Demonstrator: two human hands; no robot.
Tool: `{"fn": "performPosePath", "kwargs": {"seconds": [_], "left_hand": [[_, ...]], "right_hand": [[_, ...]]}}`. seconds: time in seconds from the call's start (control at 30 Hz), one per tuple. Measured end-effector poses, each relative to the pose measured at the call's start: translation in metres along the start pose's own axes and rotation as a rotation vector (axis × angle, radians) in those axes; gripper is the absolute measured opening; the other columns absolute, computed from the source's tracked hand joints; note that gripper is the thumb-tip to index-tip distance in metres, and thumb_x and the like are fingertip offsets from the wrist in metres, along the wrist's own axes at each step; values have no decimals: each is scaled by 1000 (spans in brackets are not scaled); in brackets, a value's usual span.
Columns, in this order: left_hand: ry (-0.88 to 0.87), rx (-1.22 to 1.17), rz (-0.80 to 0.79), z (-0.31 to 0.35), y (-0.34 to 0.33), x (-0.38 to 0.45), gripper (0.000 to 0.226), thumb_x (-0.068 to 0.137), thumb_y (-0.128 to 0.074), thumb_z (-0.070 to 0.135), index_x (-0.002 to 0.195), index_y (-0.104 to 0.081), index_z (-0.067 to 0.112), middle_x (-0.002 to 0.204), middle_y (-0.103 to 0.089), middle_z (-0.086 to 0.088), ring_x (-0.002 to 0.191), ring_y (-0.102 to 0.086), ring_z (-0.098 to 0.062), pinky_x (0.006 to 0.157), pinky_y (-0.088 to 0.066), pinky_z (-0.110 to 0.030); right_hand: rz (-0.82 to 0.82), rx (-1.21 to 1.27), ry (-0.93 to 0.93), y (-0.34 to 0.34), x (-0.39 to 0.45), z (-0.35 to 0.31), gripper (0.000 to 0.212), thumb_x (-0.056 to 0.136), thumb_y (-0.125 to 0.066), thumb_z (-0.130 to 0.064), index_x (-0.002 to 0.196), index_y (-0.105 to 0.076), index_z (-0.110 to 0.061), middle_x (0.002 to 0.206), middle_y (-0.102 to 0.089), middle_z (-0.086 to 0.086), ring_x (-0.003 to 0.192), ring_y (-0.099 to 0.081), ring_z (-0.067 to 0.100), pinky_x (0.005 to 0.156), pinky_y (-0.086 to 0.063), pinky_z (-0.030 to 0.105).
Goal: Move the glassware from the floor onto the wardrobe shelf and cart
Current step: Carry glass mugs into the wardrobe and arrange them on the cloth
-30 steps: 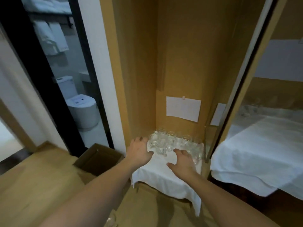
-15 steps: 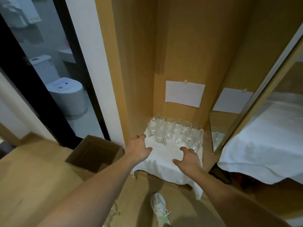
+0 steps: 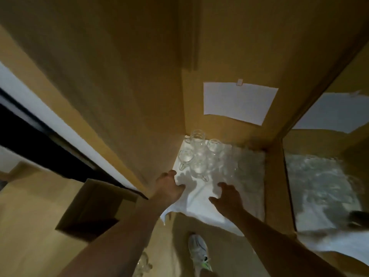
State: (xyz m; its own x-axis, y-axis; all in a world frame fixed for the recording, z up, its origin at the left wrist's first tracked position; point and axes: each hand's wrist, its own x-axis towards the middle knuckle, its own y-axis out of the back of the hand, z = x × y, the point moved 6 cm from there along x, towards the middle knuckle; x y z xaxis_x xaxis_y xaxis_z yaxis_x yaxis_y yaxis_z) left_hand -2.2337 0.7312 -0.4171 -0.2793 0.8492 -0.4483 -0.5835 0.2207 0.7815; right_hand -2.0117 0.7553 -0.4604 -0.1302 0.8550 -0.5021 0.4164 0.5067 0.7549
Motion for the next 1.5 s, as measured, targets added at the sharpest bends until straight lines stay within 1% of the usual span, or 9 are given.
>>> {"fn": "performPosePath", "kwargs": {"seconds": [0.13,0.33,0.6,0.67,0.73,0.8,0.97,1.27,1.5], "left_hand": [[60,1,-75,-8,-24,60,52,87,-70,34,131,-56,11,122,-66,-10,108,-63,-29,90,-48,-33],[228,-35,-140,-35,-70,144,65,89,-70,44,144,-45,19,137,-58,-6,125,-55,-26,103,-45,-34],[334,-125,-159,-63,-136,242,71,93,-68,36,154,-35,20,155,-41,-8,139,-44,-27,111,-40,-38],[393,-254,-143,-73,-149,258,69,92,-69,29,153,-37,21,151,-44,-3,128,-53,-22,103,-48,-34],[447,-354,-153,-77,-160,269,56,93,-67,19,146,-46,22,133,-51,5,97,-59,-6,81,-51,-22],[511,-472,-170,-80,-170,278,39,92,-64,10,130,-58,21,126,-59,3,86,-56,-6,84,-55,-28],[621,-695,-267,-85,-185,274,24,89,-60,-3,100,-64,18,120,-64,-14,114,-61,-25,94,-56,-45],[739,-693,-422,-84,-181,212,27,81,-59,-5,96,-59,17,82,-56,-4,86,-57,-20,85,-56,-36],[704,-733,-488,-66,-142,136,16,76,-68,8,89,-59,10,90,-53,-11,86,-51,-25,85,-50,-39]], "right_hand": [[-91,108,-60,-26,65,12,71,82,-73,-47,141,-51,-15,130,-60,14,121,-58,30,99,-48,34],[-208,246,-206,-74,144,32,72,86,-72,-47,146,-43,-18,141,-50,14,129,-51,30,103,-40,33],[-245,381,-249,-141,231,47,75,83,-76,-40,146,-39,-25,133,-55,11,118,-58,27,91,-43,30],[-238,446,-284,-155,245,50,67,82,-78,-36,139,-47,-21,127,-58,8,115,-59,25,89,-43,28],[-236,520,-315,-167,253,55,43,82,-79,-31,118,-60,-17,115,-66,1,110,-63,22,93,-47,31],[-233,599,-342,-176,257,62,20,80,-78,-29,89,-63,-18,95,-70,-5,98,-68,22,94,-53,43],[-314,759,-430,-189,241,70,21,76,-80,-26,71,-62,-19,82,-67,-2,93,-68,27,89,-56,51],[-375,984,-608,-178,196,70,9,83,-71,-4,88,-64,-5,85,-69,9,84,-67,25,90,-56,45],[-314,1024,-681,-140,123,72,7,87,-70,-10,89,-66,-6,78,-63,11,74,-64,23,75,-57,36]]}}
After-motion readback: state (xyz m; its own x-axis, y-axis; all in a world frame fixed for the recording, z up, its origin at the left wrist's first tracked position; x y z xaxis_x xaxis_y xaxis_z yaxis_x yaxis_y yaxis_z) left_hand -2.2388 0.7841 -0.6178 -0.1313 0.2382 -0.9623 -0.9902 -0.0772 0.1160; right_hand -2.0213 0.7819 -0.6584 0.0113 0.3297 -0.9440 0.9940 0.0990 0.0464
